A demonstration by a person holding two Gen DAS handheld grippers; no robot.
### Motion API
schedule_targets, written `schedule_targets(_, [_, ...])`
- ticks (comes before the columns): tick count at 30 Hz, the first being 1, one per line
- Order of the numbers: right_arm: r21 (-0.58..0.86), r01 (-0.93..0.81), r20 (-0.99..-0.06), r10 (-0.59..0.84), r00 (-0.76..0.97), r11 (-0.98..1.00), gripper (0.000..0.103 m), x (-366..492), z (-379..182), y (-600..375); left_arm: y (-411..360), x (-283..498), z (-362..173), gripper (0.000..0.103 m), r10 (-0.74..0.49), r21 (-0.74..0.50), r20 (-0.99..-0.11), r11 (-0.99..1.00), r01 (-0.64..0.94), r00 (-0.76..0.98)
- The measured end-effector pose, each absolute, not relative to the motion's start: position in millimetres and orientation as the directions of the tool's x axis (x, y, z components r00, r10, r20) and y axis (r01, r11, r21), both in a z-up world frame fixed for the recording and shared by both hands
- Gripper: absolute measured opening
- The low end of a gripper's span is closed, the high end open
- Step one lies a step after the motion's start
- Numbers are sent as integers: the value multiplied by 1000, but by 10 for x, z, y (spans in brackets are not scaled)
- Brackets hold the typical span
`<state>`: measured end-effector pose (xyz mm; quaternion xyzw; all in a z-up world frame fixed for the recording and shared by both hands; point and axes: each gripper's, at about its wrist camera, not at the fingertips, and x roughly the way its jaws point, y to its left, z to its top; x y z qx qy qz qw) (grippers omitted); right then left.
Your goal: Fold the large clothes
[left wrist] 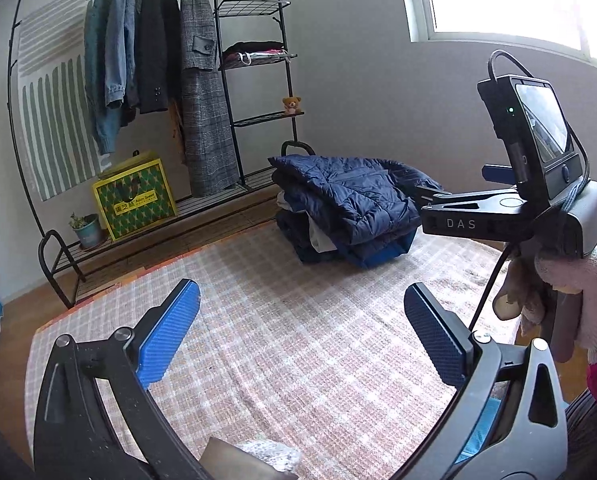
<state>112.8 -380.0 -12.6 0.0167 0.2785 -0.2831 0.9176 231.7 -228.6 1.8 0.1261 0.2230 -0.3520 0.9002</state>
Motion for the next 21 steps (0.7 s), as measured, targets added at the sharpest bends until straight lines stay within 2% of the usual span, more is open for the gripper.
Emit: schedule_targets(21, [-79, 523, -551, -474, 687, 849, 103, 1101, -200, -3834, -2318, 2263, -33, 103, -567, 88, -502, 718, 691, 653])
